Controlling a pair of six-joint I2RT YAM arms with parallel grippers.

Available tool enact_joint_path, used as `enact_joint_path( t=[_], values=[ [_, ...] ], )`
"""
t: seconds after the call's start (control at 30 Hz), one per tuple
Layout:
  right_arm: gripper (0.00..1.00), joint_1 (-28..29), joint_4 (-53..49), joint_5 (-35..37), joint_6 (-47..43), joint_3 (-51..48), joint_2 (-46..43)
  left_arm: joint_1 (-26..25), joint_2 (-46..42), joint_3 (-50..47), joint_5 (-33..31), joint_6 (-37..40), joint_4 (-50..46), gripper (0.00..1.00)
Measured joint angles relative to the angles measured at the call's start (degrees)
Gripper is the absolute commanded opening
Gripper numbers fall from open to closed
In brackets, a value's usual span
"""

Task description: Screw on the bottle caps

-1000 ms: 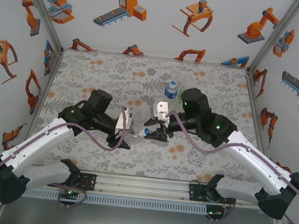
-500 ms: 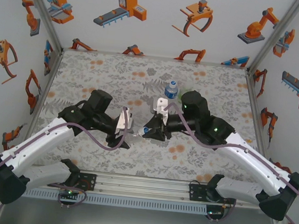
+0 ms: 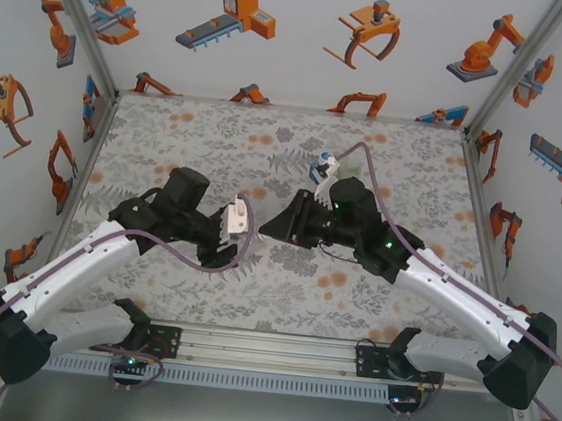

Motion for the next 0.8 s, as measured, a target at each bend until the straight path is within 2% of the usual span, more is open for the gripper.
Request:
enact_joint_path(
  t=[0.07, 0.23, 0.4, 0.47, 0.53, 0.63, 0.8],
  values=[
    [0.14, 0.1, -1.2, 1.0, 3.3, 0.4, 0.6, 0.0, 0.0, 0.0, -0.8, -0.2, 0.0, 0.0],
    [0.27, 0.1, -4.1, 1.8, 5.1, 3.0, 2.1, 0.2, 0.0, -0.1, -1.5, -0.4, 0.5, 0.0],
    [0.48, 0.1, -5.0, 2.4, -0.2, 4.6, 1.9, 0.2, 0.0, -0.1, -0.7, -0.2, 2.1, 0.0],
    [0.61, 0.0, -4.9, 2.9, -4.7, 6.2, 1.9, -0.4, 0.0, -0.1, 1.4, 0.0, 3.2, 0.0],
    [0.61, -0.1, -4.8, 2.7, -10.5, 7.9, 1.7, -0.9, 0.0, -0.1, 3.2, 0.3, 3.8, 0.0],
    [0.54, -0.1, -4.3, -0.5, -22.4, 9.8, 1.1, -0.9, 0.0, -0.1, 5.4, 0.9, 3.8, 0.0],
    [0.54, -0.1, -5.6, -10.9, -45.3, 12.6, 0.8, -0.9, 0.5, -0.1, 8.0, 1.5, 3.6, 0.0]
  ],
)
